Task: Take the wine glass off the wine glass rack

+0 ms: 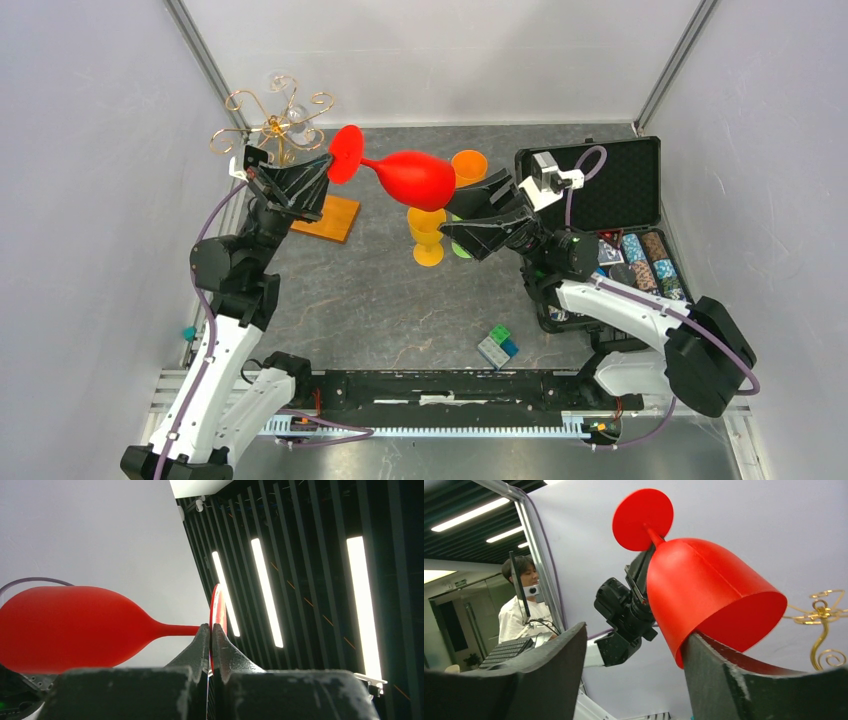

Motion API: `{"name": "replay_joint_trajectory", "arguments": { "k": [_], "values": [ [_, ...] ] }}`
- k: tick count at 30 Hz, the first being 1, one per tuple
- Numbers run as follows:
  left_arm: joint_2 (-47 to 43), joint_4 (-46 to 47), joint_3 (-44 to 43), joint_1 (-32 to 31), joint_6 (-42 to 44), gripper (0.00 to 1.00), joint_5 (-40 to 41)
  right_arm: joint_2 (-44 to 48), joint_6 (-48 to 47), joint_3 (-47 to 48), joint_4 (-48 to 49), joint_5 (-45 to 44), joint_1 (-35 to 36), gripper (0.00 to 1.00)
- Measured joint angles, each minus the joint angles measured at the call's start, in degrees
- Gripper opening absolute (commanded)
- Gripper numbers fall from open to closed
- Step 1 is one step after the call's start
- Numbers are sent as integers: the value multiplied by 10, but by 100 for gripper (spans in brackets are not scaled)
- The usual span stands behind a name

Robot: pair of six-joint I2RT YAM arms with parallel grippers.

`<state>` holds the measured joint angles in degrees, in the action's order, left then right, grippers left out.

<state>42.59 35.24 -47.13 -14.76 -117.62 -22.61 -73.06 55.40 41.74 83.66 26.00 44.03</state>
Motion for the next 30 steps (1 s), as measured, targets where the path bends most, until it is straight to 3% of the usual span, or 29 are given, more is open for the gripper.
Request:
{"name": "replay_joint_trajectory", "arguments": {
  "k": [8, 10, 12, 14, 17, 20, 22, 26, 30],
  "values": [
    [-7, -4, 0, -1, -6, 2, 0, -6, 7, 38, 0, 16, 1, 34],
    [-15, -9, 0, -1, -7, 2, 0, -15, 14, 57, 0, 24, 3, 21],
    [-23, -12, 0, -1, -7, 2, 0, -22, 18, 71, 0, 26, 5, 2],
    [-28, -14, 0, -1, -8, 5, 1, -26, 23, 76, 0, 31, 6, 0],
    [-31, -22, 2, -1, -9, 28, 2, -24, 29, 78, 2, 36, 13, 0],
    [-33, -27, 2, -2, -6, 66, 1, -21, 17, 76, 1, 30, 12, 0],
    [-35, -35, 0, -2, -1, 84, 0, -10, 2, 67, -1, 22, 12, 0],
    [-44, -94, -34, -2, 52, 99, -2, 41, -49, 47, -39, 1, 12, 0],
    [-62, -162, -76, -2, 135, 100, -4, 122, -132, 42, -172, -50, 12, 0]
  ]
}}
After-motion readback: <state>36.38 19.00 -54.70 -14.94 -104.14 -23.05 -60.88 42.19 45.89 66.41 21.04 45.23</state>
